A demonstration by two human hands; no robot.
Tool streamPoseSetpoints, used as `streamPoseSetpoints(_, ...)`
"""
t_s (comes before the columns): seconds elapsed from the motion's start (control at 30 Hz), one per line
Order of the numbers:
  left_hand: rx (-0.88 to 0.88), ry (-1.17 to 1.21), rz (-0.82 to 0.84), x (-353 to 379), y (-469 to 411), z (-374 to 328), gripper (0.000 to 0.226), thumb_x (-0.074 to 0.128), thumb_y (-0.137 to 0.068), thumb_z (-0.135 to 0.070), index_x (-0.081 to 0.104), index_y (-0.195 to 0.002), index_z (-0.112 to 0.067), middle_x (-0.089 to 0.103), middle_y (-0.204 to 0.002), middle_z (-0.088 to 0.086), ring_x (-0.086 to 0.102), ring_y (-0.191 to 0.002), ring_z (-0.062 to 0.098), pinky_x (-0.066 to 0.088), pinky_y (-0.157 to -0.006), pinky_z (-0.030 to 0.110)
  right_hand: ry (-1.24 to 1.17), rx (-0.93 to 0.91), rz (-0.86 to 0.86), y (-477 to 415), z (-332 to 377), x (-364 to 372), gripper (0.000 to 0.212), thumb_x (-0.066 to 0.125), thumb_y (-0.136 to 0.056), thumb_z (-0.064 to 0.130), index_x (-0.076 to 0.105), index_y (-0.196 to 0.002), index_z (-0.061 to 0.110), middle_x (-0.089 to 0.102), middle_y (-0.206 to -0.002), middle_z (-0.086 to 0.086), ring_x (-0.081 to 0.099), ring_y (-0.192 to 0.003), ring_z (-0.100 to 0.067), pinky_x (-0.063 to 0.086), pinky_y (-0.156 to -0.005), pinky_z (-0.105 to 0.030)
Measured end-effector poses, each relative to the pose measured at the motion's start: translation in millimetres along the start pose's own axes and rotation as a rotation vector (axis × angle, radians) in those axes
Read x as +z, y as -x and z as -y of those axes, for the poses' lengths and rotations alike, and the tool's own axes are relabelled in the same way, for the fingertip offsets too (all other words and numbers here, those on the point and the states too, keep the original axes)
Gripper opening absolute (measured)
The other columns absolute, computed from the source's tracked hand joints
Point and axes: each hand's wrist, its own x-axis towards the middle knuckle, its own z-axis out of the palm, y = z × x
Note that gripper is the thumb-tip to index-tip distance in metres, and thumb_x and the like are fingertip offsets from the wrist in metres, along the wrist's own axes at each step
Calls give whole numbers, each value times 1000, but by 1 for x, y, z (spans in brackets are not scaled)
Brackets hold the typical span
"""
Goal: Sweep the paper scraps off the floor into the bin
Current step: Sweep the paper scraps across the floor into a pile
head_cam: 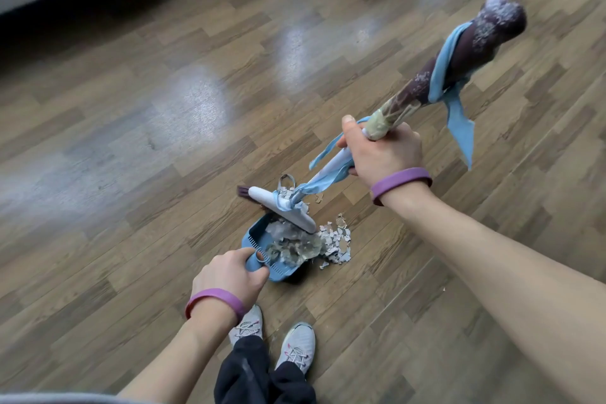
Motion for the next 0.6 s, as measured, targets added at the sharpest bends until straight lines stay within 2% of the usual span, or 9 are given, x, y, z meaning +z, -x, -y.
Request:
streamPoseSetpoints(0.13,-2,-1,0,4,5,1,17,51,-83,-43,59,-81,-28,66,-81,-4,61,-81,26,44,-62,27,-55,19,11,2,-1,-4,31,51,-66,64,71,-64,40,72,-69,0,71,-79,-25,59,-73,-45)
streamPoseSetpoints(0.2,1,10,0,5,4,2,17,51,-82,-43,59,-81,-28,64,-77,-6,60,-77,24,45,-62,27,-89,38,-7,1,3,-11,31,55,-69,55,72,-57,32,70,-64,2,71,-72,-21,60,-69,-42)
streamPoseSetpoints(0.27,-3,10,-7,5,2,5,17,51,-81,-44,59,-80,-29,65,-77,-6,61,-77,24,48,-62,27,-148,65,-33,-5,7,-21,34,60,-76,40,70,-50,20,69,-61,2,71,-64,-15,61,-59,-38)
streamPoseSetpoints(0.37,2,10,-15,4,1,8,21,50,-81,-46,60,-81,-27,67,-77,-5,63,-78,25,53,-66,29,-225,83,-60,-11,14,-40,32,61,-80,26,67,-49,18,69,-65,-2,71,-65,-17,60,-53,-37)
streamPoseSetpoints(0.47,9,3,-22,4,4,9,22,49,-82,-45,61,-84,-26,67,-79,-4,63,-80,26,51,-66,29,-238,58,-85,-11,18,-50,29,60,-80,26,68,-54,16,70,-71,-7,72,-66,-18,60,-53,-35)
streamPoseSetpoints(0.6,15,0,-23,3,7,9,20,50,-83,-44,61,-84,-28,67,-81,-5,62,-81,27,48,-65,29,-200,-17,-123,-10,18,-54,28,59,-82,29,69,-57,18,70,-70,-6,71,-62,-13,59,-51,-29)
